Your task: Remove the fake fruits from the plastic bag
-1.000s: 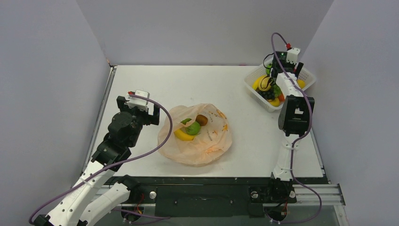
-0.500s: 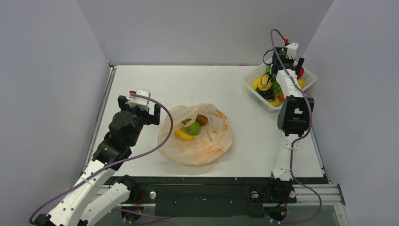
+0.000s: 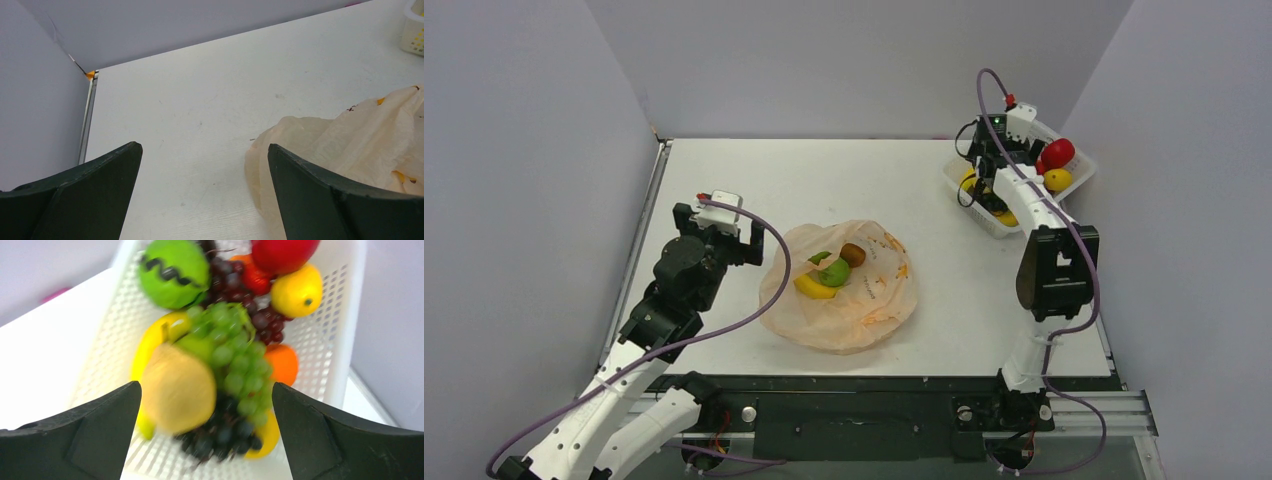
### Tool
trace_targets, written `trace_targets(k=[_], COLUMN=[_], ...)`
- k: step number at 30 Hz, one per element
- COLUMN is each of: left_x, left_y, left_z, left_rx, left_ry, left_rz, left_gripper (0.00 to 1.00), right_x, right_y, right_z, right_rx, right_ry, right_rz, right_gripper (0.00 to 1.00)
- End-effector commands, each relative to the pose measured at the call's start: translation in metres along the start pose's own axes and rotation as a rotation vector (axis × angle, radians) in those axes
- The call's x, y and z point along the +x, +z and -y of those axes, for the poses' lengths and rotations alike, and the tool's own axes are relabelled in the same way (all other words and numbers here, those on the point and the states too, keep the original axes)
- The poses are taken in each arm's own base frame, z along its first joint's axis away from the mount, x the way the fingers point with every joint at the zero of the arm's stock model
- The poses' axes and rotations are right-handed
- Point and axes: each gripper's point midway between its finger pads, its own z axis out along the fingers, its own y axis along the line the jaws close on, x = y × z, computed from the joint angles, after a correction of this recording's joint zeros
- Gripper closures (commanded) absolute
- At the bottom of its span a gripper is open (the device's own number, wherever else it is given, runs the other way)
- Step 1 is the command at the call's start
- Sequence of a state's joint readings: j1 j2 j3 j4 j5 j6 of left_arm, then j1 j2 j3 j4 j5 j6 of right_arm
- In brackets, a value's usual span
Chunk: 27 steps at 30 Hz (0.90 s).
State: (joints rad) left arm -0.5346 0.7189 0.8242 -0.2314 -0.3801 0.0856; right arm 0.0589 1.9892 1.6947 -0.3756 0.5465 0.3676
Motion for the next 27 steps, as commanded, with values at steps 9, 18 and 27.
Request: trace_targets(k=[9, 18, 27], left_x=[-0.016, -0.007, 0.005], left_y=[-0.002, 0.004, 0.014], left_z=[-0.001, 0.001, 0.004], left_rx=[0.001, -0.007, -0.011], left_ry=[-0.032, -0.015, 0.008], left_rz=[0.057, 0.025, -0.022], left_gripper=[0.03, 0.02, 0.02], right_x=[0.017, 0.045, 0.095], right_y=[-0.175, -0.272, -0.381], right_z=[-0.079, -0.046, -0.071], right_rx=[-0.457, -0.596, -0.94], right_ry=[0.198, -0.002, -0.21], right_rz=[0.08, 0.17, 0.231], right_gripper=[0.08, 0.12, 0.07])
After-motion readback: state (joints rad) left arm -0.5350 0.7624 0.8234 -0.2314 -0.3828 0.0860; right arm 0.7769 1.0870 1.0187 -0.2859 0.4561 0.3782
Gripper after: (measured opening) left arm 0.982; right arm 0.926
